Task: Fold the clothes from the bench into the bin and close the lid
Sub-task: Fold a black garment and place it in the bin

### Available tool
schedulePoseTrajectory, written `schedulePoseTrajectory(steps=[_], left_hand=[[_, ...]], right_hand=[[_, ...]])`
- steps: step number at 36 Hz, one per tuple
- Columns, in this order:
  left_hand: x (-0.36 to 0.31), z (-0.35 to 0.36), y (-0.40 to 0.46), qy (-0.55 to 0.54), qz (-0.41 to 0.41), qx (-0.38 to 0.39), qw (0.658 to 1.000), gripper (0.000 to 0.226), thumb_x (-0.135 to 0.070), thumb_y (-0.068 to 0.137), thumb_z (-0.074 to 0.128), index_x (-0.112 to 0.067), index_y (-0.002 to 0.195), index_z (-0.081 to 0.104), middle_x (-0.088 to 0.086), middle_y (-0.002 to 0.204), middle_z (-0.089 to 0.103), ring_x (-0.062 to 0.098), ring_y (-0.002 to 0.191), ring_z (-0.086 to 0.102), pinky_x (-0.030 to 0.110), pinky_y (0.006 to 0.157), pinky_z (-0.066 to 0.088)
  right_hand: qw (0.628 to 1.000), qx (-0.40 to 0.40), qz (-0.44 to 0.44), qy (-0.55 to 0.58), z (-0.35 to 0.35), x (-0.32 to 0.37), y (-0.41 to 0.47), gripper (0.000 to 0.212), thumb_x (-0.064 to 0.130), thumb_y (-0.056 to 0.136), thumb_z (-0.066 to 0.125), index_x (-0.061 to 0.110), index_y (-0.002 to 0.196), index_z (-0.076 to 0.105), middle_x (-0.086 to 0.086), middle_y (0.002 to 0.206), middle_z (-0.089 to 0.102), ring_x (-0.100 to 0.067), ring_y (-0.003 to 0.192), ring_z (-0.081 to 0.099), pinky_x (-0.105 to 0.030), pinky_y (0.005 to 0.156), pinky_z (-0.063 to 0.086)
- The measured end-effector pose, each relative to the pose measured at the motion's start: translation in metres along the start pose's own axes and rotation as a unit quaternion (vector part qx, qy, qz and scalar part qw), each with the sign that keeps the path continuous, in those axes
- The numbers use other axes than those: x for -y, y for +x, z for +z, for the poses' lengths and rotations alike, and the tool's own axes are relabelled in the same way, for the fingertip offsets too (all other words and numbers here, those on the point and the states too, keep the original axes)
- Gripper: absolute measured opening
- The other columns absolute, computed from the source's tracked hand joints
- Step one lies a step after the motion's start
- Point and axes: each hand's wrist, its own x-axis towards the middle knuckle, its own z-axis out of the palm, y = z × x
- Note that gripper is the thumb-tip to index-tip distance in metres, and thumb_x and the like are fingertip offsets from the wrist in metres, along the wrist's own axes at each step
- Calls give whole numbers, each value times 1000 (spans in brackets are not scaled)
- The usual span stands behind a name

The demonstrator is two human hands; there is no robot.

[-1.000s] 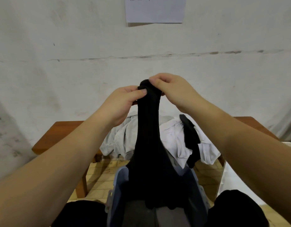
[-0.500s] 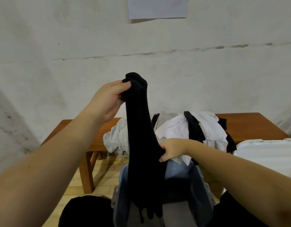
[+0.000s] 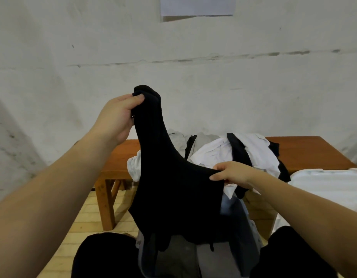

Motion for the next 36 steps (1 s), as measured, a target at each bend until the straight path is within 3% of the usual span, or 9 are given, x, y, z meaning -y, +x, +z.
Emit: schedulePoseTrajectory(steps=[4,7,11,15,18,25,29,31,36], left_hand=[[-1,1,2,-1,1,-69,998,12,-15,96,58,-10,97,69,-2,85,75,13,85,72,24,64,53],[-4,4,3,-6,2,-105,994,10,-15,95,60,-10,95,69,-2,82,73,11,77,71,26,63,53],[-3,18,1,-48,-23,-77,996,14,-14,96,59,-4,101,68,7,97,72,21,87,71,29,67,56],[-6,47,3,-108,-56,-22,992,19,-12,97,57,0,108,67,10,99,73,23,85,72,32,73,58],[-8,68,10,-125,-73,10,990,18,-12,98,56,-1,107,66,9,97,71,23,85,70,34,77,58],[13,76,19,-164,-86,29,982,19,-10,102,49,-2,111,62,7,94,71,20,87,69,28,78,57],[40,68,7,-54,-127,65,988,61,-31,98,59,-10,149,34,7,133,56,26,109,65,41,97,51],[55,67,-10,47,-142,74,986,66,-42,96,60,-17,149,31,5,135,53,24,118,58,43,101,48],[107,64,-53,224,-88,108,965,105,-62,65,75,-25,150,26,-5,138,44,15,121,51,40,103,47]], right_hand=[[988,-30,4,150,-11,-4,-2,17,13,85,74,1,96,69,-15,94,64,-29,91,56,-37,86,40],[969,-46,-27,243,-11,5,-14,20,4,91,63,-4,110,67,-19,110,70,-27,100,68,-34,95,49],[937,-18,-125,326,3,33,-31,34,6,91,57,-3,124,60,-18,122,68,-28,116,64,-36,103,46],[939,19,-142,313,25,67,-30,41,8,90,59,13,131,56,-6,126,67,-18,118,64,-28,99,50],[960,36,-149,235,41,85,-23,32,8,96,57,12,128,58,-6,123,67,-20,116,64,-32,103,49],[946,-60,-177,265,57,100,-17,15,8,97,58,10,110,64,-12,110,72,-26,105,68,-36,97,54],[911,-92,-197,350,45,102,-21,23,11,100,53,6,121,61,-16,117,70,-27,107,68,-36,93,56],[896,-105,-206,378,38,104,-23,24,12,101,51,6,122,60,-13,112,72,-26,104,69,-33,86,58],[868,-115,-218,430,25,106,-23,33,12,102,48,-3,130,55,-21,123,67,-34,119,62,-49,107,45]])
